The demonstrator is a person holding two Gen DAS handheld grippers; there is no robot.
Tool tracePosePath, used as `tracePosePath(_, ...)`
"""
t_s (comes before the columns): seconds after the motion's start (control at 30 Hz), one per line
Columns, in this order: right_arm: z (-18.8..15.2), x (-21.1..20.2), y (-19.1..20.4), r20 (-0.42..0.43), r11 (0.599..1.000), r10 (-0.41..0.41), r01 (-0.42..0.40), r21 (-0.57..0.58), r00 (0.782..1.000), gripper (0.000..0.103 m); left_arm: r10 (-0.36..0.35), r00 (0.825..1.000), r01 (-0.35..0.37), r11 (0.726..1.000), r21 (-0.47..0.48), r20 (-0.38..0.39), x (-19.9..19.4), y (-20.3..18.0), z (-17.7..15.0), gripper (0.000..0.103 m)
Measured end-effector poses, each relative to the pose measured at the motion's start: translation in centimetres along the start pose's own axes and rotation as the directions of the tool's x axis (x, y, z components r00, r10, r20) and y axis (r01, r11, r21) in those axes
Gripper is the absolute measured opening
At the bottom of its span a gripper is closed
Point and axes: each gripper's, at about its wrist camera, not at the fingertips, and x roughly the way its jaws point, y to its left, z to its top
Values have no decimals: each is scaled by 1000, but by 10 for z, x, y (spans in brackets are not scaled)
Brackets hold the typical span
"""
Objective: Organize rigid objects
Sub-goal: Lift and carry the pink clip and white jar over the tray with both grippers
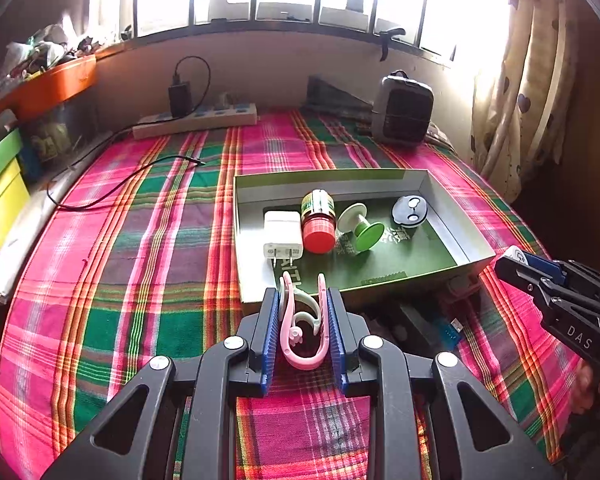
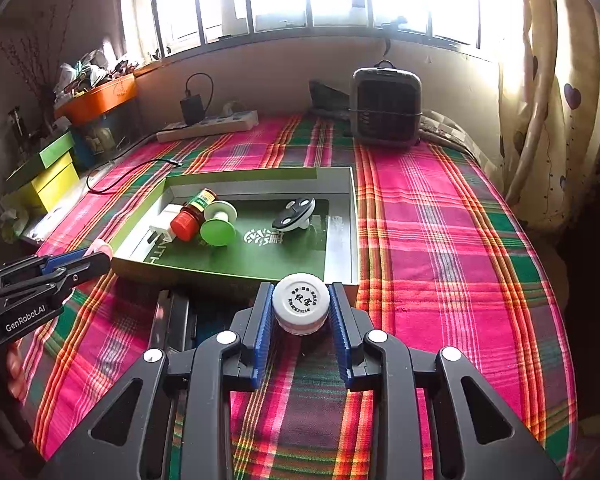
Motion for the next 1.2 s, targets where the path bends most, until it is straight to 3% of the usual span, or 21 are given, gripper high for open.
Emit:
tracePosePath(0.5,30,31,4,-27,1000,28,-29,-12,999,29,-53,998,53,999,0,-18,26,-6,28,22)
tracePosePath(1.2,41,79,-1,-99,999,23,-26,-25,995,29,-35,997,35,999,-5,-69,66,-5,36,22)
